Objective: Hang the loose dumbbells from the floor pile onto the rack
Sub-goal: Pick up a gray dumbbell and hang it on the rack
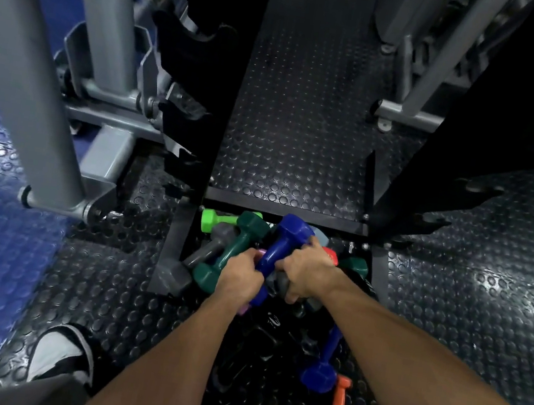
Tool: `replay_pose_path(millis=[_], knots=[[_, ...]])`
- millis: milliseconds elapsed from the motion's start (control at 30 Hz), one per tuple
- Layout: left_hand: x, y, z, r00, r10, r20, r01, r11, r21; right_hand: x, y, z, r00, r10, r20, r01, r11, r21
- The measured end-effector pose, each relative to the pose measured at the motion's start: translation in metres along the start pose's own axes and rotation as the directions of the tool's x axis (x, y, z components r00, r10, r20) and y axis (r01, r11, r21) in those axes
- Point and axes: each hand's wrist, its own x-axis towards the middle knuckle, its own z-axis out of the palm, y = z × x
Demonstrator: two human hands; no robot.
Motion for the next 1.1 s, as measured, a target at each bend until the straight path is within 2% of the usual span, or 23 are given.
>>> replay_pose_path(millis=[133, 300, 500, 633, 867, 1000, 1100], knots=[[0.002, 0.003, -0.002, 1.000, 0.006, -0.018, -0.006, 1.000, -0.008, -0.009, 0.001, -0.009, 0.999, 0.035, -0.026, -0.030, 0.984, 0.177], [-0.004, 0.005, -0.005, 1.000, -0.002, -0.016, 0.002, 1.000, -0.007, -0.037, 0.011, -0.017, 0.997, 0.073, 0.007, -0.070, 0.929, 0.362], [-0.018, 0.007, -0.013, 0.999, 0.032, 0.035, -0.033, 0.999, 0.021, -0.056, 0.008, -0.015, 0.995, 0.104, -0.003, -0.089, 0.864, 0.496], [-0.017, -0.002, -0.008, 0.992, 0.120, 0.048, -0.125, 0.984, 0.127, -0.058, -0.001, -0.011, 0.991, 0.126, -0.044, -0.084, 0.843, 0.532], [-0.017, 0.004, -0.008, 0.972, 0.225, 0.062, -0.233, 0.912, 0.337, -0.062, 0.004, -0.017, 0.995, 0.087, 0.053, -0.099, 0.715, 0.692], [-0.011, 0.006, -0.006, 0.954, 0.283, 0.099, -0.290, 0.788, 0.543, -0.067, 0.005, -0.018, 0.998, 0.065, 0.023, -0.064, 0.756, 0.652], [-0.002, 0.010, -0.007, 0.949, 0.278, 0.147, -0.307, 0.717, 0.626, -0.070, 0.004, -0.010, 0.998, 0.058, -0.003, -0.043, 0.780, 0.625]])
